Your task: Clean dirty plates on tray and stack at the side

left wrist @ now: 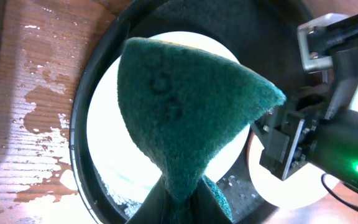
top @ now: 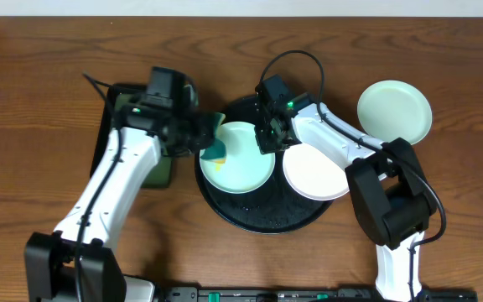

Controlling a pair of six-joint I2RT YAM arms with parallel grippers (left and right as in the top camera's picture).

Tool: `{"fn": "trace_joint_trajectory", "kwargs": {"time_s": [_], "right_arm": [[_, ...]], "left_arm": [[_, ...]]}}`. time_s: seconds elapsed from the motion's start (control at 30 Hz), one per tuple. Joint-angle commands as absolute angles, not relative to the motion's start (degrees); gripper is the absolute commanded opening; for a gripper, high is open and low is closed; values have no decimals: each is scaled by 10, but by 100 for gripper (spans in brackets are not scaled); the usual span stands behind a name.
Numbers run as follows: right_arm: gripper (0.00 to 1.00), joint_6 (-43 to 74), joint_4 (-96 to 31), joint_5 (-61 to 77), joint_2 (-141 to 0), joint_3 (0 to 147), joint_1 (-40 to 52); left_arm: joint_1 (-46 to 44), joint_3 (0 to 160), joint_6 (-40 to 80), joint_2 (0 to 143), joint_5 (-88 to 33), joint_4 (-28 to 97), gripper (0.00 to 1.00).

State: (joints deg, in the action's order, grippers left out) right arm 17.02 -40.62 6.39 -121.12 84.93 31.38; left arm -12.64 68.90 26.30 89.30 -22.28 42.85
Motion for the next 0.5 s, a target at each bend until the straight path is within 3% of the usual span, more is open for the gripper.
{"fn": "trace_joint_trajectory", "kwargs": {"time_s": [0.0, 0.2, 0.47], "right_arm": [[1, 184, -404, 58, -1230, 832, 328], [1, 184, -405, 58, -1230, 831, 328], [1, 184, -396, 58, -1230, 823, 328]], "left_arm": [[-172, 683, 334, 915, -149, 419, 7], [-220, 683, 415, 956, -55, 410, 7], [-230, 683, 419, 1039, -57, 352, 7]]}}
